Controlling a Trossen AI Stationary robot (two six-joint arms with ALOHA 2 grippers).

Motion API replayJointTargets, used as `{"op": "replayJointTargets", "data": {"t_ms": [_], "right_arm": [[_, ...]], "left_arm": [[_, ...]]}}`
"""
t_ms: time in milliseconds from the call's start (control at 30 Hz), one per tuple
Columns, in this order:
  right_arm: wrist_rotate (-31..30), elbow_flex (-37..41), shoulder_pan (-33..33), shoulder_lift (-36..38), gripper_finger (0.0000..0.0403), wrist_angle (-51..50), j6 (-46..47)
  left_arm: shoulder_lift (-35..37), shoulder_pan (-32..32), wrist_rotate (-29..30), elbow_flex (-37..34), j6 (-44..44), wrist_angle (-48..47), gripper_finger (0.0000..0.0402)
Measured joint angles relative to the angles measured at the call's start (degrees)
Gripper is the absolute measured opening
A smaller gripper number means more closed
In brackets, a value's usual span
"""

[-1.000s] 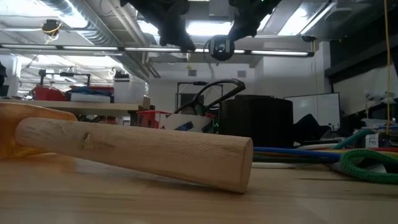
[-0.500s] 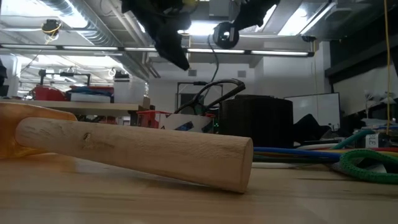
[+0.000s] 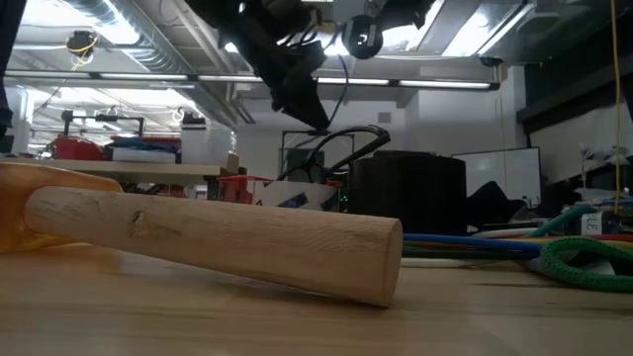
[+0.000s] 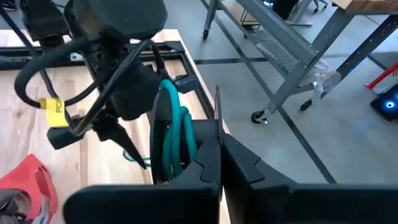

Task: Coil cords
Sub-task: Coil the green cable wire on the black spool

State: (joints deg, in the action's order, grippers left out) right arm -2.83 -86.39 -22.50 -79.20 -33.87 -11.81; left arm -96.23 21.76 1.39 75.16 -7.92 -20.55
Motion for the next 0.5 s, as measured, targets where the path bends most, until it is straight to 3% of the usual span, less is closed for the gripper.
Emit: {"op": "replayJointTargets", "data": {"t_ms": [133,500], "right_arm": [[0.5,0.0,0.0,0.3,0.0001,0.6,0.0],[0.5,0.0,0.0,0.3,0.0001,1.0,-0.1]], "left_arm": [[0.0,0.0,3.0,0.0,-0.3,3.3,0.0132],[0.0,0.1,3.1,0.0,0.3,4.4,0.0131]]}}
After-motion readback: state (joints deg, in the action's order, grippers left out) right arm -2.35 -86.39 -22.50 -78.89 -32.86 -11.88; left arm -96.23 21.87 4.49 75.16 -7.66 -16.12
